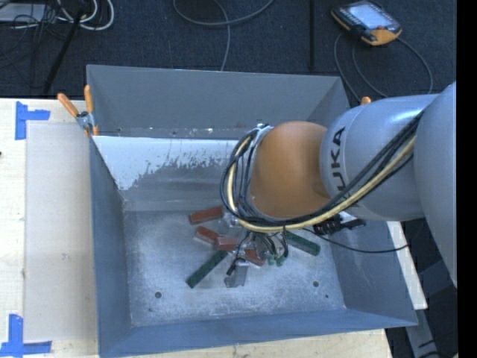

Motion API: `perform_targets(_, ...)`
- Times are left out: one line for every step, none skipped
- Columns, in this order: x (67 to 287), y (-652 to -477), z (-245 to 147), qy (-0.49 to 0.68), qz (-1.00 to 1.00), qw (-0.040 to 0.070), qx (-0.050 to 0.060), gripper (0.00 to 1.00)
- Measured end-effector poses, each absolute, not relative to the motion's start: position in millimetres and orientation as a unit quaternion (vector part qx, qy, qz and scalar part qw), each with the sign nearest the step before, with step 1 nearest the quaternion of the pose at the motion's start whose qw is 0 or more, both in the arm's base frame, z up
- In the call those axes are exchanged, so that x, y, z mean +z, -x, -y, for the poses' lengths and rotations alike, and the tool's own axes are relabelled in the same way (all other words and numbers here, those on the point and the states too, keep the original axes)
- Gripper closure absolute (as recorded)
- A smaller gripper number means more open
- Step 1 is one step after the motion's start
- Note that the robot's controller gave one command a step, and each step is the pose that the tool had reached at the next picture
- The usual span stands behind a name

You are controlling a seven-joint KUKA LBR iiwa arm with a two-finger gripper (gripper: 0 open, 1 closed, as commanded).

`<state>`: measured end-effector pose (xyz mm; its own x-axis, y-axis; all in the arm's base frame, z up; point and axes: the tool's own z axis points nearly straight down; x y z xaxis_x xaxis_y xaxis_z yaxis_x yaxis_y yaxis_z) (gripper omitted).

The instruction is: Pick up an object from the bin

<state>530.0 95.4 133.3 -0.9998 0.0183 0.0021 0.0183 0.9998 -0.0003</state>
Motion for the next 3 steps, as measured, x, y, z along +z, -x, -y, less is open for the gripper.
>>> perform_targets(98.2,-527.4,-124.6,-0.019,1.000,0.000,0.000,0.00)
perform_targets(69.8,-541.9,-123.9,-0.084,0.996,0.000,0.000,1.00)
perform_targets(69.8,-541.9,-123.9,-0.084,0.996,0.000,0.000,1.00)
